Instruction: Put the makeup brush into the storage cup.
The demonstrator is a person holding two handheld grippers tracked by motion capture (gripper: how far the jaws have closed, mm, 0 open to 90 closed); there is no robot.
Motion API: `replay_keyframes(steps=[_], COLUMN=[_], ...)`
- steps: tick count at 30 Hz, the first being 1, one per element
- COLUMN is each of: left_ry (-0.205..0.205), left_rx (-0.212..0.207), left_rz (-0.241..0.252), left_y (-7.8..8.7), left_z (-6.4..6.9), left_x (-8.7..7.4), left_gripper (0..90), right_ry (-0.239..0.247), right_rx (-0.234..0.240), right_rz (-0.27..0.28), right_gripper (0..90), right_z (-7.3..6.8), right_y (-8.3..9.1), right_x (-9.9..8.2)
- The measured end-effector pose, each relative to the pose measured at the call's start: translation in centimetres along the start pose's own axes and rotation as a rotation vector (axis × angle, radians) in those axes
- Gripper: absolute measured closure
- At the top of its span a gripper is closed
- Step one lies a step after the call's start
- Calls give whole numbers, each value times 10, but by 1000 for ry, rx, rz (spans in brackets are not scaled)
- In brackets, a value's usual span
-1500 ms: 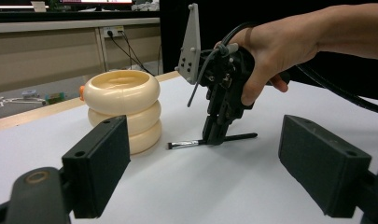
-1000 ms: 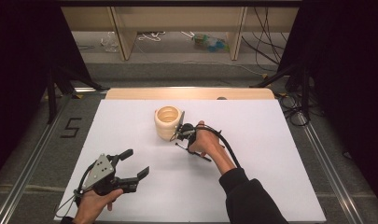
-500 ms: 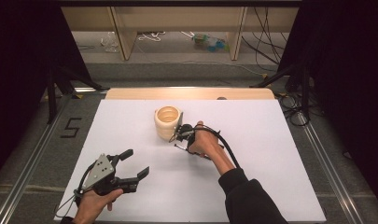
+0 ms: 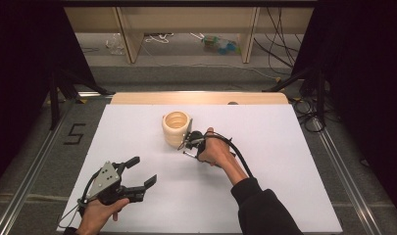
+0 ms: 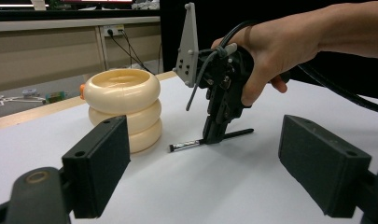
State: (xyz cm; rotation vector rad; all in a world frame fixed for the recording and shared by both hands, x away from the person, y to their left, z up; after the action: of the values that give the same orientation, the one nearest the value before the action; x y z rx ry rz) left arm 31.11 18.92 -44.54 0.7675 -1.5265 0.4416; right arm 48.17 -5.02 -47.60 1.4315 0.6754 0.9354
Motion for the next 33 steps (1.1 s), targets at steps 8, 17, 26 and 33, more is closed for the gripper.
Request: replay_keyframes(steps=[8,17,26,33], left_ry=[-2,0,-3,15], left_rx=[-1,-1,-1,4], left_rz=[-2,-2,-3,-4], left_y=[0,0,0,-1], left_z=[0,0,0,1], left_x=[0,0,0,-1], left_gripper=[164,164,164,164], right_ry=[9,6,16,-16], right_rx=[-12,-7,10,35], right_rz=[10,33,65,136], right_gripper=[840,841,840,841], right_z=[-1,1,-1,-7], right_y=[0,5,15,27], right_x=[-1,-2,-9,-15])
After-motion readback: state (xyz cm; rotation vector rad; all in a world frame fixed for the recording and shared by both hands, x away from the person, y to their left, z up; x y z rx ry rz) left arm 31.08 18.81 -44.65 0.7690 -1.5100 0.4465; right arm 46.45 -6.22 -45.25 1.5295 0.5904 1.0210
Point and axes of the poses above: each handheld gripper's, and its own axes: y roughly backward along the jaws, x roughly out of its top, z roughly to its right, the point moved 2 cm from there along -y, roughly forward along the jaws, and after that the axes turned 9 degrees about -y, right-handed, at the moved point
